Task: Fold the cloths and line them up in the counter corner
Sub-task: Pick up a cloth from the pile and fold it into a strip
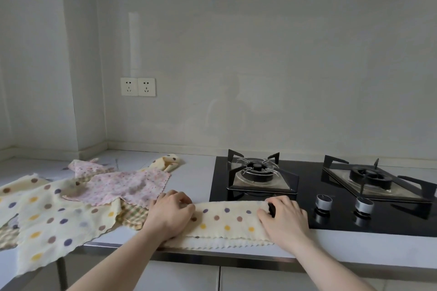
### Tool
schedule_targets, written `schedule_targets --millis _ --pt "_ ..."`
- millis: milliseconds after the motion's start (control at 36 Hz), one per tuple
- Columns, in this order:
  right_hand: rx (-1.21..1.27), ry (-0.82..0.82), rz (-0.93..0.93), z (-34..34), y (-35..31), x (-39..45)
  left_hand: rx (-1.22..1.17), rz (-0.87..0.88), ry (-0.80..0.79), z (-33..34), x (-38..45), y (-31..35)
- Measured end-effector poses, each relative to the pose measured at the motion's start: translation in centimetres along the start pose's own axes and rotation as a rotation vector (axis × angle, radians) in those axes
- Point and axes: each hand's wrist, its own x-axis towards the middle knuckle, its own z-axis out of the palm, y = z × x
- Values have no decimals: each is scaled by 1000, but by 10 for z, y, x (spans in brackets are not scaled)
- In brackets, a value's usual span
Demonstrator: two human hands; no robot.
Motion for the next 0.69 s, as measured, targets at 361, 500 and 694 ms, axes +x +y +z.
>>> schedule_targets --millis 361,500,694 --pt "462 57 53 -4 5 -1 -249 -7 73 -1 -4 -4" --pt "622 143 59 -7 10 -2 -283 -5 67 -1 -4 -8" --pt "631 205 114 -7 12 -2 -125 26 25 1 -4 -6"
